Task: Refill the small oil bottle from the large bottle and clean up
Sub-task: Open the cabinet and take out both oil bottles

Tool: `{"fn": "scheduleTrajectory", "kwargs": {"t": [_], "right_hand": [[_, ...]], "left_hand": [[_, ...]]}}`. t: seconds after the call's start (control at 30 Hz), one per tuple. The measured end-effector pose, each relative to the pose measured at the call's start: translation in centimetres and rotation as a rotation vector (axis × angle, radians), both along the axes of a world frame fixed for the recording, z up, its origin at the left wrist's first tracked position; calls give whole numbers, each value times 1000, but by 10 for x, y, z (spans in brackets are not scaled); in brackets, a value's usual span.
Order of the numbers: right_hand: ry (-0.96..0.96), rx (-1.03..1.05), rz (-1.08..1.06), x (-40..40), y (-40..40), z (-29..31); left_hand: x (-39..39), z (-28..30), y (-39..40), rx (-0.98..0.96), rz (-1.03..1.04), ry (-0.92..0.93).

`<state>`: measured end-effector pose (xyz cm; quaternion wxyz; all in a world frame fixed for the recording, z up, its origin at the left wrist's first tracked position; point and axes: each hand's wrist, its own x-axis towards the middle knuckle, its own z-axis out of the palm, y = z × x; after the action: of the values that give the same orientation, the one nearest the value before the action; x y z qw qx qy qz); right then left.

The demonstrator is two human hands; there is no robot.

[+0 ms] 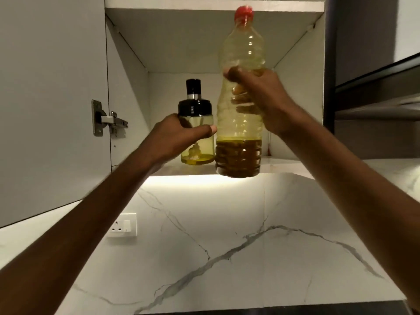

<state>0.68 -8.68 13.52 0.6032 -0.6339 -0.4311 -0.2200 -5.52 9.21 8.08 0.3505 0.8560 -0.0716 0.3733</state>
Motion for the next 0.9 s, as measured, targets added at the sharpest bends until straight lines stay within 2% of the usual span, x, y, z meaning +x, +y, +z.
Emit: {"fn": "scheduleTrajectory", "kwargs": {"t": [0.17, 0.27, 0.4, 0.53, 0.7, 0.9], "right_hand": [[3, 26, 77, -25, -25, -38], [48, 36, 90, -33, -35, -77], [108, 83, 0, -36, -40, -156], [175, 29, -116, -37, -35, -254], [286, -45, -187, -54, -24, -371], [408, -150, -135, -69, -8, -480]], "left_hand": [[-38, -34, -20, -61, -73, 9], [-54, -76, -24, -117, -13, 11], [-68, -167, -26, -95, 119, 88], [-80, -279, -18, -152, 232, 208], [-93, -398, -9, -126, 334, 426], [-102, -488, -5, -179, 351, 581]]}}
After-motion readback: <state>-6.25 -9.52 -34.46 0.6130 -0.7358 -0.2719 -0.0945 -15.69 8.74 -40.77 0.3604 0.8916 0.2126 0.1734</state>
